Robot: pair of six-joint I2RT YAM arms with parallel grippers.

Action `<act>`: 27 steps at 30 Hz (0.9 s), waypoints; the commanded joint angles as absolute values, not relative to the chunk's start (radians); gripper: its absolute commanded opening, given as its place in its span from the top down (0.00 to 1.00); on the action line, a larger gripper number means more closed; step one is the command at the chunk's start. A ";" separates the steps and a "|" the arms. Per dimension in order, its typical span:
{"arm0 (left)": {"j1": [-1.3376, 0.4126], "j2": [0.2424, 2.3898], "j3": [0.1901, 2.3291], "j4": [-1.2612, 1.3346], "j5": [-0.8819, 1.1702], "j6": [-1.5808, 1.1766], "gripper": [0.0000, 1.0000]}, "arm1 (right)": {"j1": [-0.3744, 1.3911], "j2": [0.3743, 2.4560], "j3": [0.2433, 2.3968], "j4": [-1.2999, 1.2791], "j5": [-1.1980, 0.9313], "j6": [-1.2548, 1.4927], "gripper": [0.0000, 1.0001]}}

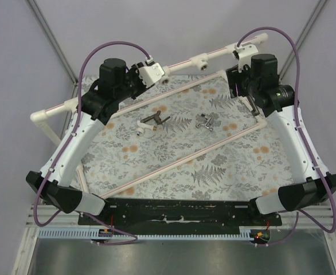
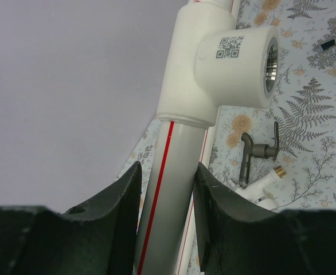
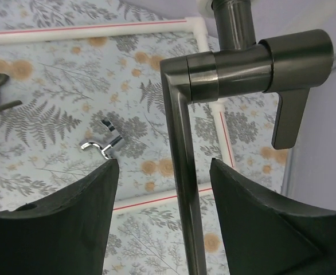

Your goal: Install the water faucets

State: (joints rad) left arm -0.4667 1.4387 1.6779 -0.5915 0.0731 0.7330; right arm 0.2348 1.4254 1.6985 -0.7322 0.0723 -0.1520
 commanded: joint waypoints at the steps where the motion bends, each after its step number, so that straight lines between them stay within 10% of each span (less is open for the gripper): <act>1: -0.460 1.470 1.628 -0.736 0.081 0.624 0.94 | 0.249 1.462 1.707 -0.746 0.215 -0.244 0.29; 13: -0.460 1.470 1.626 -0.732 0.078 0.626 0.94 | 0.197 1.514 1.902 -0.867 0.004 -0.117 0.99; 27: -0.462 1.439 1.571 -0.712 0.071 0.632 0.95 | -0.250 1.548 1.885 -0.504 -0.764 0.697 0.94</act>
State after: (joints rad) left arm -0.4690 1.4231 1.6432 -0.5488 0.0792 0.7322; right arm -0.1146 1.5547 1.8870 -0.8585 -0.6773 0.3363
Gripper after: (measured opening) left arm 0.433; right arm 0.220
